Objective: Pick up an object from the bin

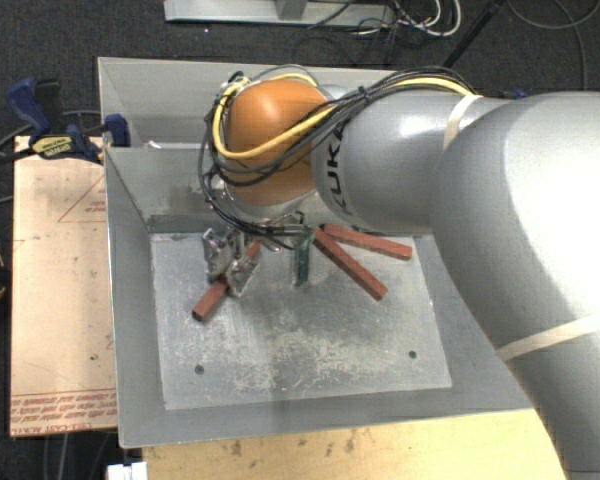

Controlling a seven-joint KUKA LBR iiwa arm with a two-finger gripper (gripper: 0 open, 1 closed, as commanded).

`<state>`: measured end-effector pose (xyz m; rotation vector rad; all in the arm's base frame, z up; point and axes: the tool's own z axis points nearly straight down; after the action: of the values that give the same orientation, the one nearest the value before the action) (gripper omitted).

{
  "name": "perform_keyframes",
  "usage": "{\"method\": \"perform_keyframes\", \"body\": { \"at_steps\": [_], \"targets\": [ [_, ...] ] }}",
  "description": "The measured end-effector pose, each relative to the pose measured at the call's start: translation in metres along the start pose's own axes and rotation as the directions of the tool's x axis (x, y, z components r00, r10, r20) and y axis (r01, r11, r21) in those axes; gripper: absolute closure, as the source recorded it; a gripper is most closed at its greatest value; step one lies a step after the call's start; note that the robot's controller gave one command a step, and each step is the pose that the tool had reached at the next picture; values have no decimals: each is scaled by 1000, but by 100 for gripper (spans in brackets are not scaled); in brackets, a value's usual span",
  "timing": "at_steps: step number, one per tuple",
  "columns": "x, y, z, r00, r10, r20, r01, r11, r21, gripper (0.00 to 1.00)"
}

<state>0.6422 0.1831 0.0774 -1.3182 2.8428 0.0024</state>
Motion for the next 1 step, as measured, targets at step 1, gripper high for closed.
{"method": "perform_keyframes", "body": {
  "at_steps": [1],
  "targets": [
    [-4,-2,-136,997,80,-2,-80,997,0,100]
  ]
}}
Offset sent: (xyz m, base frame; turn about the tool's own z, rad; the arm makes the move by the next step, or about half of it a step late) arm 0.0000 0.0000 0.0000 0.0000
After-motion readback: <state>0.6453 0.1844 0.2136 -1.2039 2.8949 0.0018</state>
